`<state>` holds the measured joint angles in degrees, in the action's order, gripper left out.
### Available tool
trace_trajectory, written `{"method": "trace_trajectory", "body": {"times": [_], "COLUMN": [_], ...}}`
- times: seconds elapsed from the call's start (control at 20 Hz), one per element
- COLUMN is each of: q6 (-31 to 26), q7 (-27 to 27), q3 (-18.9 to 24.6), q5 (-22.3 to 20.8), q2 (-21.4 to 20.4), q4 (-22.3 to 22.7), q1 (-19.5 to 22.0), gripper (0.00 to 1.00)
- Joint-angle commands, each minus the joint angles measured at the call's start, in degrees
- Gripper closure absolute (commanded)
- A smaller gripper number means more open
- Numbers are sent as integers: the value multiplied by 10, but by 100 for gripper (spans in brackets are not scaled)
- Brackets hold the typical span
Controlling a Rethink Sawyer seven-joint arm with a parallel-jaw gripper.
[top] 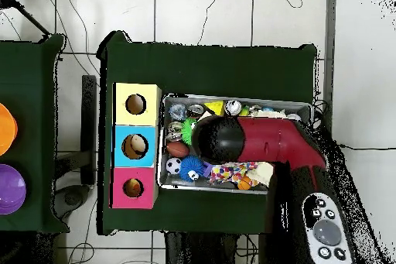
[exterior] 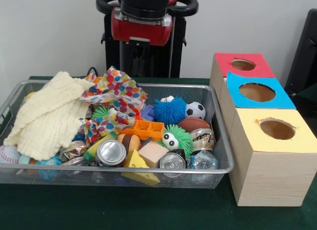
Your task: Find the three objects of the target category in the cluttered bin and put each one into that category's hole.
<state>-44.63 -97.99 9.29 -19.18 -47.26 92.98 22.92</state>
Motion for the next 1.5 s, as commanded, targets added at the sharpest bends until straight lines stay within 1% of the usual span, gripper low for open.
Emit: {"method": "trace_trajectory", "body": {"times": [0.05,0.1,0.15,0.35,0.45,0.6,0.75,1.0,1.1,1.25,1.4,1.5], "q6": [-58,-59,-61,-59,-71,-52,-34,-4,8,14,13,0], "q7": [132,136,140,183,192,182,165,134,127,118,98,92], "q3": [48,52,56,76,78,81,78,82,82,75,61,59], "q5": [-40,-39,-38,-44,-48,-58,-76,-84,-94,-113,-131,-131], "q2": [-7,-6,-5,-2,7,27,45,71,85,102,106,111], "q4": [-42,-43,-45,-63,-74,-79,-89,-81,-83,-87,-90,-92], "q1": [36,42,48,72,81,89,86,91,92,87,73,71], "gripper": [100,100,0,0,0,0,0,0,0,0,0,0]}}
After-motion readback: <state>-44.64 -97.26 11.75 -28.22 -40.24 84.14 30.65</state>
